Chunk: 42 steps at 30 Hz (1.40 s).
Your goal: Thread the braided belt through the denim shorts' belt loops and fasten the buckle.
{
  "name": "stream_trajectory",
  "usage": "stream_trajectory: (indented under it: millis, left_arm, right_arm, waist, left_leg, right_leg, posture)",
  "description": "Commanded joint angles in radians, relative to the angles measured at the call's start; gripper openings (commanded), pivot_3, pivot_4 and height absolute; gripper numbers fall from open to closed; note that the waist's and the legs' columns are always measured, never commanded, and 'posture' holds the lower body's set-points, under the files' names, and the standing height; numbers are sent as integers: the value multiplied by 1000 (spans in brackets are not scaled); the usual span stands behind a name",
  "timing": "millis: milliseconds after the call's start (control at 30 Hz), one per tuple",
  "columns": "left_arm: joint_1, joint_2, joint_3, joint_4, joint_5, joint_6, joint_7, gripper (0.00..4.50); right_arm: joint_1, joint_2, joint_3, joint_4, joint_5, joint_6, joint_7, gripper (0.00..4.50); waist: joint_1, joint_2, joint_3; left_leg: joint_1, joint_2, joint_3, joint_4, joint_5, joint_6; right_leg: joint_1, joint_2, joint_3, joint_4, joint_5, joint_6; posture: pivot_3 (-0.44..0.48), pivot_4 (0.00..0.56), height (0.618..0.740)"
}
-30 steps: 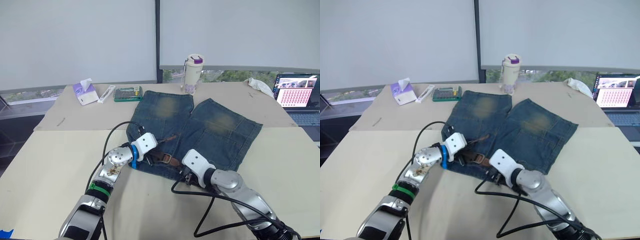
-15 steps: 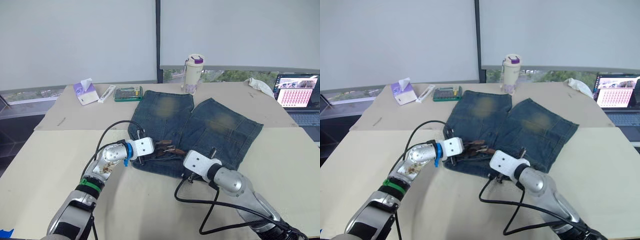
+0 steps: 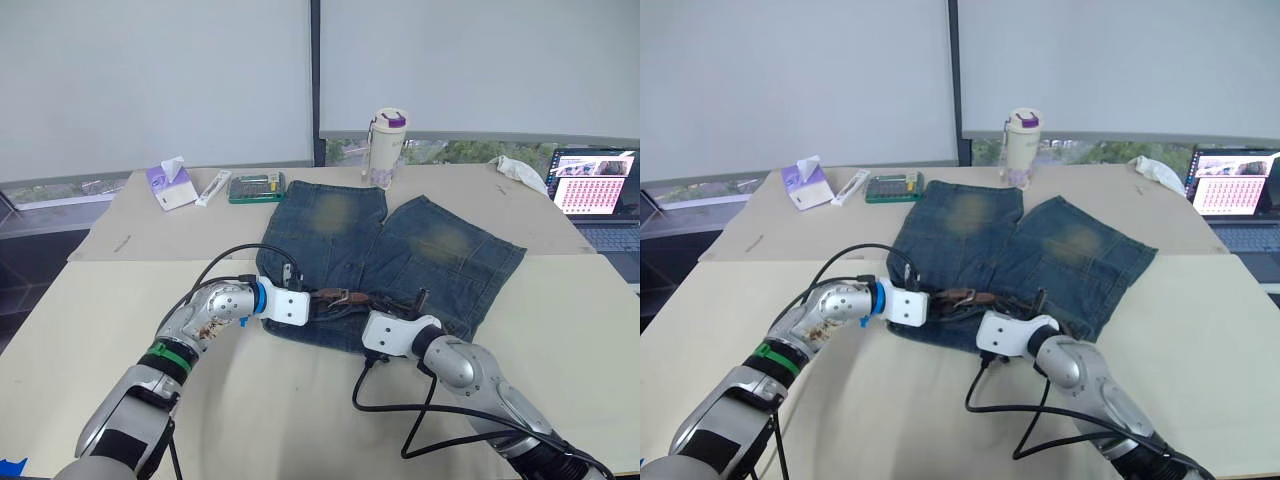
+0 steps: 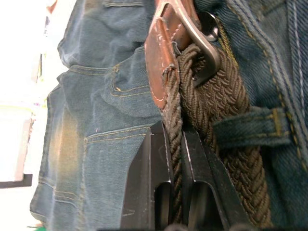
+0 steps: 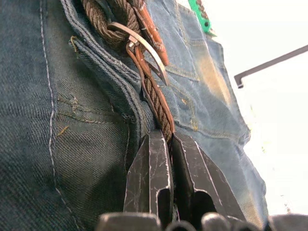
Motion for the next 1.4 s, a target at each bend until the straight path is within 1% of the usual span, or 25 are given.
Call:
stream_trajectory:
  millis: [33,200,333,533,767,1067,1233,1300,1400]
  left_arm:
    - [-16,25,-19,-28,17,-18,-28,0]
    - [-25,35,-25,-51,20,-12,-43,0]
    - [-28,36,-18,-59,18,-5,-42,0]
    - [-14,39,-13,-57,-3,10,-72,0]
    - [-30,28,-6,-50,-19,24,-76,0]
    - [-58,20,-9,-39,-41,19,-99,0]
    - [-47,-17,12,-71,-142,67,-160,0]
    - [-35,-37,28,-75,-196,103,-183,0]
    - [-16,-83,84,-81,-295,182,-185,0]
  right_arm:
    - [-22,3,-45,0,-56,-59,-58,10]
    - [-12,9,-55,30,-95,-103,-83,10]
    - [13,30,-71,58,-82,-124,-104,10]
    - [52,147,-145,59,0,-104,-145,10]
    - [66,248,-203,78,79,-190,-215,10]
    - [65,219,-203,133,20,-289,-270,10]
    - [57,164,-186,179,-62,-386,-324,10]
    - [67,153,-176,209,-55,-402,-309,10]
    - [80,150,-168,232,-21,-408,-267,10]
  waist:
    - [0,0,0]
    - [-1,0,0]
    - [-1,0,0]
    - [-1,0,0]
    - [-1,0,0]
    - [-1,0,0]
    - [1,0,0]
    - [-2,0,0]
    - [-3,0,0]
  left_leg:
    - [0,0,0,0,0,0]
    - [0,0,0,0,0,0]
    - [0,0,0,0,0,0]
    - [0,0,0,0,0,0]
    - [0,0,0,1,0,0]
    - [0,0,0,1,0,0]
    - [0,-1,0,1,0,0]
    - [0,-1,0,1,0,0]
    - [0,0,0,1,0,0]
  right_leg:
    - [0,0,0,0,0,0]
    - [0,0,0,1,0,0]
    - [0,0,0,2,0,0]
    - [0,0,1,4,0,0]
    - [0,0,1,4,0,0]
    - [0,0,1,5,0,0]
    - [0,0,1,5,0,0]
    - [0,0,1,5,0,0]
    - [0,0,1,5,0,0]
  posture:
    - [0,150,740]
    - [0,150,740]
    - [0,150,740]
    - [0,150,740]
    - [0,150,740]
    - [0,150,740]
    - [0,150,740]
    - [0,150,740]
    - [0,150,740]
